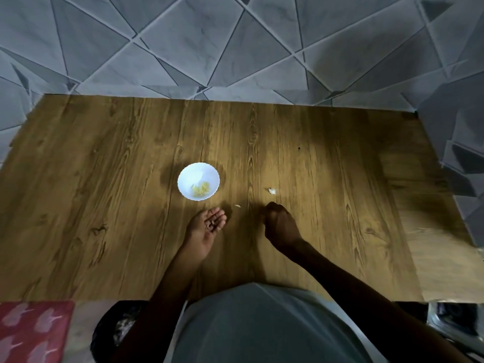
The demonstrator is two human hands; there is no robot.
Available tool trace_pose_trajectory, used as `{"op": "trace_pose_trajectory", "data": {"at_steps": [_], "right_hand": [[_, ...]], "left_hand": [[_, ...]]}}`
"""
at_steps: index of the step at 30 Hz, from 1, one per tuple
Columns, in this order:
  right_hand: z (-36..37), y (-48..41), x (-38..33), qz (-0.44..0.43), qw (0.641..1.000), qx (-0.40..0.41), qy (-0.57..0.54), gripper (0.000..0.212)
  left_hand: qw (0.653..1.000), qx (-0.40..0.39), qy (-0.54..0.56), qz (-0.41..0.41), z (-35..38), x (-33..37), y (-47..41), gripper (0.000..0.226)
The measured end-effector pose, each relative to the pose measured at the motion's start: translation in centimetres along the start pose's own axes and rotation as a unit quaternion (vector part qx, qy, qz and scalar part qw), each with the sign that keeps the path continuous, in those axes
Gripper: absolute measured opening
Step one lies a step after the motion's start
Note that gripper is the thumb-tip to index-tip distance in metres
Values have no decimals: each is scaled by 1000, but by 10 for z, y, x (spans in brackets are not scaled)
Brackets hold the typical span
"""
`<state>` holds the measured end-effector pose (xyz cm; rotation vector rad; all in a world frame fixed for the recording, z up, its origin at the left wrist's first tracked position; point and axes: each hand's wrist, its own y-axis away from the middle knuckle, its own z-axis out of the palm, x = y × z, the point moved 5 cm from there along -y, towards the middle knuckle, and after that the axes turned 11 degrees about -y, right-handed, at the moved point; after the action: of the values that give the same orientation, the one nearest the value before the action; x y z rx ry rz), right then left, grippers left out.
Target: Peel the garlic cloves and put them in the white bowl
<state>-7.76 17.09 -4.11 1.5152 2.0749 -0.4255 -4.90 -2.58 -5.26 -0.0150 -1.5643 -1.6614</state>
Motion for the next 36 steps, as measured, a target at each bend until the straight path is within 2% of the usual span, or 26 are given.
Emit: {"op": "trace_pose_trajectory", "data": {"at_steps": [4, 9, 13, 15, 18, 20, 23, 25, 27, 31, 36], "right_hand": [[21, -3, -28, -42, 998, -34, 38, 37], [41, 2, -65, -136, 988, -57, 49, 23], [46, 17, -64, -221, 971, -65, 68, 15], [43, 25, -56, -211, 974, -60, 53, 12], [30, 27, -50, -105, 990, -54, -74, 22], [19, 22, -56, -16, 975, -36, -220, 26], [16, 21, -89, 0, 942, -39, -332, 31], [20, 28, -120, -13, 937, -88, -337, 35], [28, 38, -145, -39, 942, -133, -305, 49], [62, 52, -195, -88, 945, -145, -279, 32], [130, 74, -263, -60, 926, -218, -302, 27]], "left_hand": [[1000, 17, 1, 9, -20, 0, 4, 35], [999, 35, -5, 20, -33, -1, 5, 36], [999, 36, -7, 22, -34, -4, 6, 36], [999, 33, -6, 20, -32, -6, 8, 36], [1000, 27, 3, 8, -26, -13, 13, 34], [1000, 20, 15, -9, -20, -19, 18, 34], [999, -1, 46, -19, -19, -26, 27, 31], [996, -11, 83, -27, -28, -31, 38, 30], [992, -30, 120, -32, -40, -34, 48, 32], [980, -19, 196, -32, -97, -33, 65, 33], [954, 52, 297, 3, -211, -46, 83, 34]]}}
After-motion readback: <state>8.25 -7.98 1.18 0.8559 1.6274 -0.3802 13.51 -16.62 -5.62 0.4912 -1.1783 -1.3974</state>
